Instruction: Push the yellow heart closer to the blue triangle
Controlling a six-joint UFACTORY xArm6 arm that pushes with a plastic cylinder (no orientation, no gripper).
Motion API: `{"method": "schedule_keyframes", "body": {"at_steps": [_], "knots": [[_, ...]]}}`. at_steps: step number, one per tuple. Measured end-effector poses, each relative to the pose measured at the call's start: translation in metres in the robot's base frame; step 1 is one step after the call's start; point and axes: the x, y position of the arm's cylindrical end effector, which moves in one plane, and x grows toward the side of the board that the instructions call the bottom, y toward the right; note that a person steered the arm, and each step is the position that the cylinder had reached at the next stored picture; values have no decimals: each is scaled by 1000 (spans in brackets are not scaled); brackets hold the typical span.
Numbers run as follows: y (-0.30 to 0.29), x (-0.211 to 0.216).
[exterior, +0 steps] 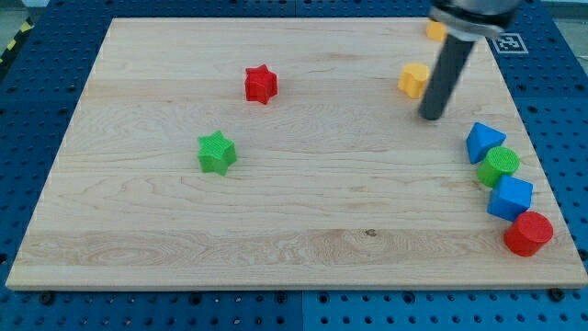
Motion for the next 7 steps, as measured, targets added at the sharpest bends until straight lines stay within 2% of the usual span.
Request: {"method": "schedule_keyframes", "body": {"at_steps": [1, 2, 5, 7], "knots": [[-31, -26], [-36, -67], [-36, -86], [-20, -79]]}}
